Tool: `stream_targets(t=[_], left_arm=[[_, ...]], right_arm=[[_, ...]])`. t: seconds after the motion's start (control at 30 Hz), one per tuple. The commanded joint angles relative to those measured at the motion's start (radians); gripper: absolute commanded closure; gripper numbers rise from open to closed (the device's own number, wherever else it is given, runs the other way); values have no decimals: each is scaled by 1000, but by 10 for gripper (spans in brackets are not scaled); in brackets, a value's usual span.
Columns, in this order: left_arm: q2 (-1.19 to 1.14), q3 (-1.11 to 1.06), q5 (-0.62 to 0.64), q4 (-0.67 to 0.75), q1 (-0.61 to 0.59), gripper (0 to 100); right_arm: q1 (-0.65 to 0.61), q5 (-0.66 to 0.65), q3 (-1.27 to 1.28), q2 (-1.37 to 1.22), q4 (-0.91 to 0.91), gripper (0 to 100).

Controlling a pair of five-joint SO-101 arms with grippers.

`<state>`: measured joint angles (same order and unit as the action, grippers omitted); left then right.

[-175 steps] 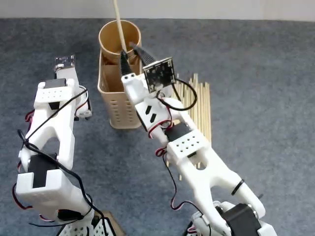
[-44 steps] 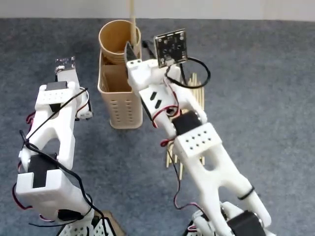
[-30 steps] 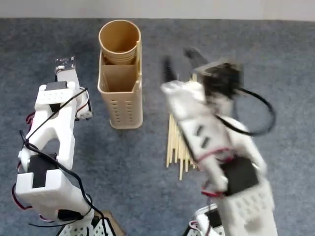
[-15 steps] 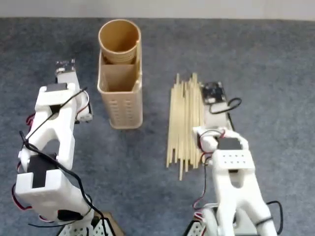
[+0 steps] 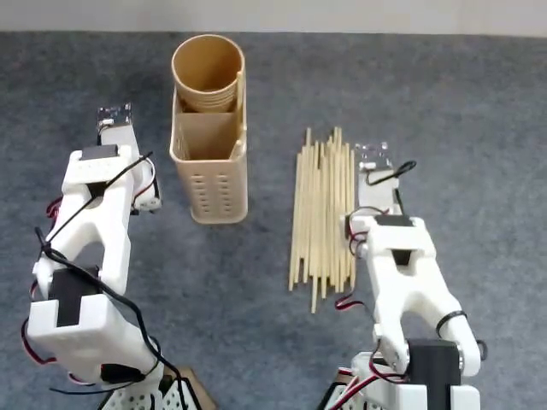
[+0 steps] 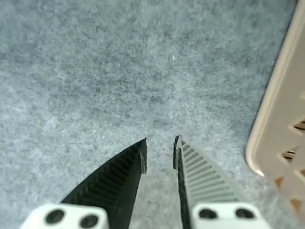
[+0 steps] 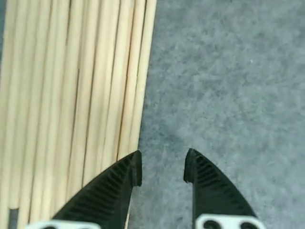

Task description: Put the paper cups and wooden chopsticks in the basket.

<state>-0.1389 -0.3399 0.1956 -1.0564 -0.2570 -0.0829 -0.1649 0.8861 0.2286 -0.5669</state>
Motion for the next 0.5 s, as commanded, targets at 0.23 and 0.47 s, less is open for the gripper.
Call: stream_targets(t=[0.23, 0.47], left_arm=[[25, 5, 8, 26, 18, 867], [25, 5, 8, 25, 18, 867]], right_arm=[[-84, 23, 36, 93, 13, 842], [-68, 23, 8, -54, 13, 842]])
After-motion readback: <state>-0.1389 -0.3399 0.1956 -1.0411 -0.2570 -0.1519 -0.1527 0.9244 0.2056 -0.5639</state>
